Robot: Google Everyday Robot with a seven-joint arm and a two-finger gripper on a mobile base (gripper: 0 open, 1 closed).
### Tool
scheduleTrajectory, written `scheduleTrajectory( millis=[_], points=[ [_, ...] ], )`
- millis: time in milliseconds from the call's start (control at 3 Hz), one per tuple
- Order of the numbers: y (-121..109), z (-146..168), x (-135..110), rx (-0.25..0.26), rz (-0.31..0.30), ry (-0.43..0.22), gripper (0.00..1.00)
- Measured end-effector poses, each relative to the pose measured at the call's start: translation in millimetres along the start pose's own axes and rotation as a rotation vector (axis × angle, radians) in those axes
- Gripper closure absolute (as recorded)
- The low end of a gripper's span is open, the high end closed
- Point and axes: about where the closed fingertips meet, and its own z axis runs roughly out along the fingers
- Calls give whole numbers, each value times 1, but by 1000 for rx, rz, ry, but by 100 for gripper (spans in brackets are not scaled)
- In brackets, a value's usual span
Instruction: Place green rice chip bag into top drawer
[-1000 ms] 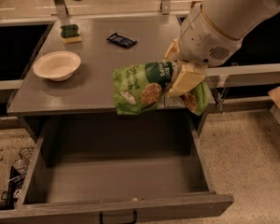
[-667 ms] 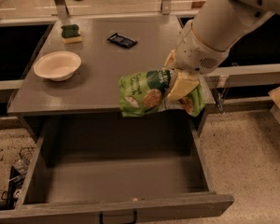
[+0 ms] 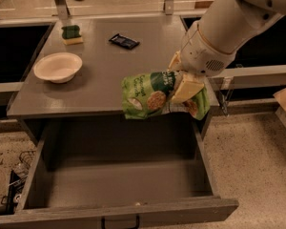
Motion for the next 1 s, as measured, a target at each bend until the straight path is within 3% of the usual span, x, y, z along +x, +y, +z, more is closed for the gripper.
scheduleTrajectory(
  millis=[1000],
  points=[
    [30, 34, 25, -24, 49, -7, 100]
  ],
)
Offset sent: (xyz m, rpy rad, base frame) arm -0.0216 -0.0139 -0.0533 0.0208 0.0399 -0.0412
